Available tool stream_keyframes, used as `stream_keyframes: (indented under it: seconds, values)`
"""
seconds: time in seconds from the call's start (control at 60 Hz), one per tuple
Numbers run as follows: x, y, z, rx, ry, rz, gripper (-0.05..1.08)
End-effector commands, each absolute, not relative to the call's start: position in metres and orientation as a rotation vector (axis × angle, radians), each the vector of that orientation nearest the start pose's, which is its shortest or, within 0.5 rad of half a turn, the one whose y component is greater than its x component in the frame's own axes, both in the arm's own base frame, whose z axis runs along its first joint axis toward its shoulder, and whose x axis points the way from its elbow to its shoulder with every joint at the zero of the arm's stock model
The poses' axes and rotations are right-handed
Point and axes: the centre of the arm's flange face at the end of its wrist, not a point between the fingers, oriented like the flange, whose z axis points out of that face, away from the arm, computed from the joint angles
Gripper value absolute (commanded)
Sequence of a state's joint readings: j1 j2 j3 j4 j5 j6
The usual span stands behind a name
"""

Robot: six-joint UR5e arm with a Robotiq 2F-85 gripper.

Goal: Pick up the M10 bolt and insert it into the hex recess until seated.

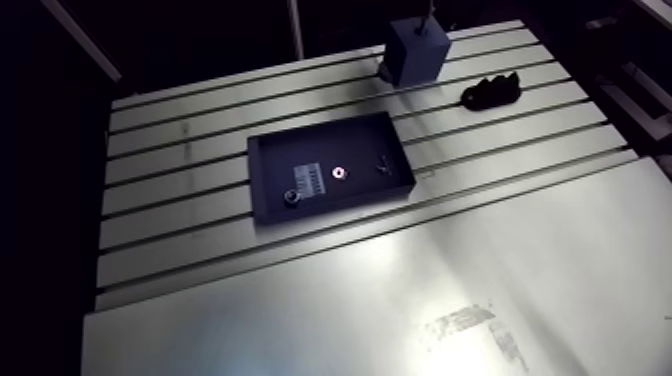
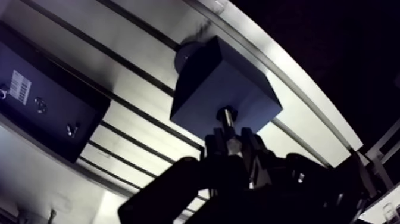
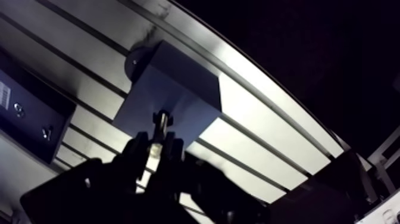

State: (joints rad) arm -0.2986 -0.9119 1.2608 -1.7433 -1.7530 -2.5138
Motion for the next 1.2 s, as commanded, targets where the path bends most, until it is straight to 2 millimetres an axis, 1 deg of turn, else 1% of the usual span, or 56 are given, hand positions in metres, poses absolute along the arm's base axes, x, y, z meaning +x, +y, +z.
stream_keyframes:
  seconds: [0.017, 1.033, 1.2]
  values:
    - [-0.7124, 0.0979, 0.2506, -0.941, 2.735, 0.063, 0.78]
    - [-0.7148, 0.0981, 0.2539, -0.968, 2.739, 0.067, 0.78]
    - [-0.7138, 0.0977, 0.2520, -0.970, 2.736, 0.062, 0.78]
